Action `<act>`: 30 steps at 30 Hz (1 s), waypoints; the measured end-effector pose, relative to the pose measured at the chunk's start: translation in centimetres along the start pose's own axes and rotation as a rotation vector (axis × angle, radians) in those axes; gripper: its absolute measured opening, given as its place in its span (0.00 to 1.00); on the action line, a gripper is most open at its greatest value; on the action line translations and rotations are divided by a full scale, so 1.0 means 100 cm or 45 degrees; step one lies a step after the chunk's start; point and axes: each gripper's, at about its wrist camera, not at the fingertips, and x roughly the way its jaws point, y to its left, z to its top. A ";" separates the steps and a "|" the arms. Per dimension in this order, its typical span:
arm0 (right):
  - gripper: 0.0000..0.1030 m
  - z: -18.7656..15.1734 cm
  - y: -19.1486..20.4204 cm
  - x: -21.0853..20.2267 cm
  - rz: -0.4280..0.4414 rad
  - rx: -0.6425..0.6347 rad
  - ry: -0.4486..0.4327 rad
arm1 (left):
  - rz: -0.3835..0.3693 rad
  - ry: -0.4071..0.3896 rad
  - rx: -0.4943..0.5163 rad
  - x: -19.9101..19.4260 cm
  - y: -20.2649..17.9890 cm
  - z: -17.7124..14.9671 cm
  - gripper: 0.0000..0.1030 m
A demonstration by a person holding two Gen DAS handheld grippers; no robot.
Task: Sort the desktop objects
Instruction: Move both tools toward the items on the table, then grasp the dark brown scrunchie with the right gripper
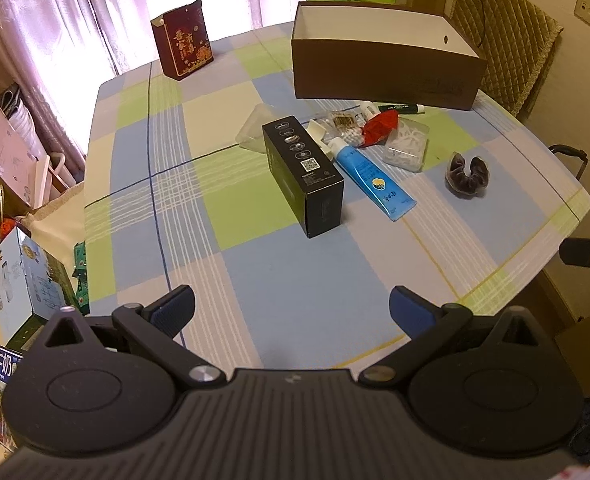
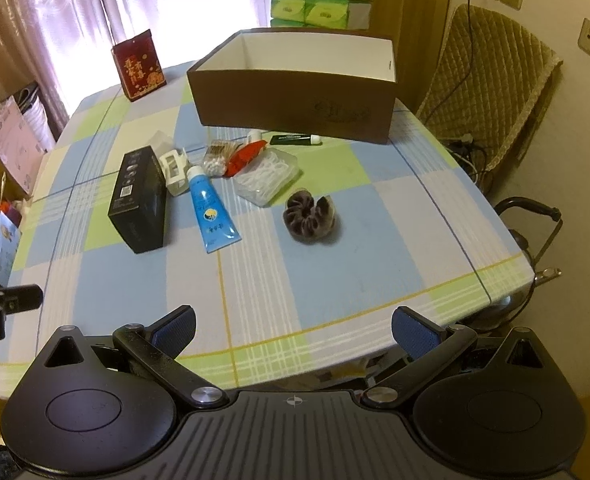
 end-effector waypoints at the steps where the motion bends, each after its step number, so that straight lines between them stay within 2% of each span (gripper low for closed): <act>1: 0.98 0.001 -0.001 0.002 0.001 0.006 -0.001 | -0.002 0.005 -0.001 0.002 0.000 0.001 0.99; 10: 0.98 0.010 -0.020 0.030 -0.019 -0.010 -0.012 | -0.021 0.041 -0.028 0.023 0.001 0.016 0.99; 17: 0.98 0.021 -0.031 0.053 0.013 -0.031 -0.001 | -0.028 0.066 -0.043 0.042 -0.003 0.027 0.99; 23: 0.98 0.032 -0.037 0.081 0.013 -0.069 -0.010 | -0.047 0.067 -0.050 0.060 -0.010 0.040 0.99; 30: 0.97 0.048 -0.047 0.114 0.056 -0.053 0.009 | -0.026 0.050 -0.080 0.085 -0.012 0.061 0.99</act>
